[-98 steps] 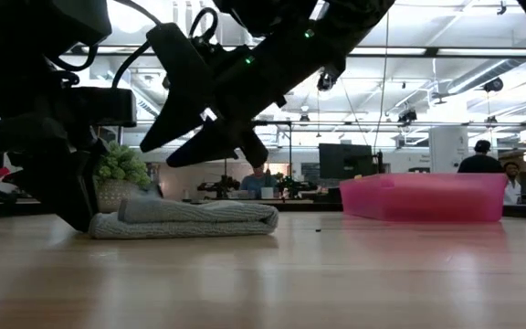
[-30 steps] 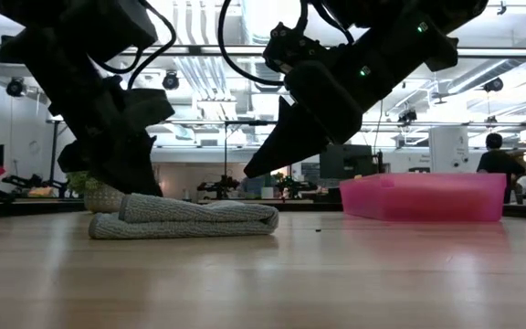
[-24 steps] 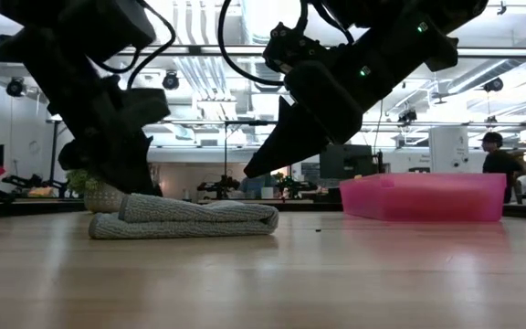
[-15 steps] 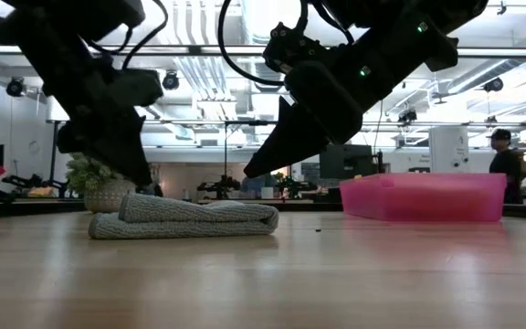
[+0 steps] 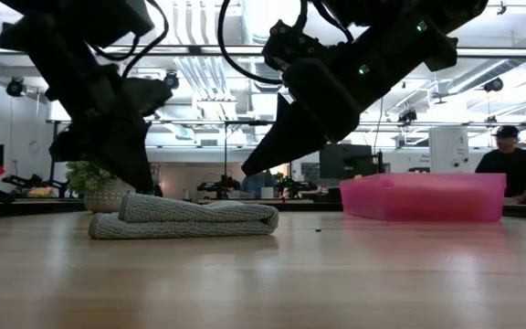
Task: Fold microfiber towels
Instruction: Fold the gray microfiber cloth, then put the gray microfiber cloth into the pink bin
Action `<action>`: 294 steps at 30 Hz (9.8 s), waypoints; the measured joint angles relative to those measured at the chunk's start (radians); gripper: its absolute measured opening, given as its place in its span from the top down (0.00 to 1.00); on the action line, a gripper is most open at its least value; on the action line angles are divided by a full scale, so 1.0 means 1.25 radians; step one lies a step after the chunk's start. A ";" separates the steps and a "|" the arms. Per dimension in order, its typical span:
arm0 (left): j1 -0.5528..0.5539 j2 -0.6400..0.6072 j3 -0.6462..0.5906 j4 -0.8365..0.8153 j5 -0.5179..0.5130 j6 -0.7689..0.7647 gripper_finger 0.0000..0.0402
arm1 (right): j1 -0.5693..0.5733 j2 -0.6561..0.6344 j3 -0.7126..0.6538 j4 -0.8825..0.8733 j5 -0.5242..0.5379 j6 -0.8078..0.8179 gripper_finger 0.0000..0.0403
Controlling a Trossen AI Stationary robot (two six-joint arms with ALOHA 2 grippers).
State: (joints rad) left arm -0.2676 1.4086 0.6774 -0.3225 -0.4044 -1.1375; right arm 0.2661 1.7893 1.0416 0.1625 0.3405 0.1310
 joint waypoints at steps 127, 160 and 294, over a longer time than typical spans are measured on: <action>-0.012 -0.004 0.191 -0.382 0.194 0.077 1.00 | 0.000 0.000 0.000 0.007 -0.001 0.006 0.60; -0.096 0.006 0.176 -0.492 0.424 -0.026 0.63 | 0.000 0.000 0.000 0.049 -0.050 0.005 0.60; -0.326 0.044 -0.334 0.638 0.050 -0.723 0.61 | -0.285 0.283 0.448 -0.191 -0.496 0.020 0.34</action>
State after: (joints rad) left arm -0.6753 1.4632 0.2604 0.4753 -0.3420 -2.0418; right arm -0.0896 2.1428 1.6013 -0.0762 -0.2795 0.1561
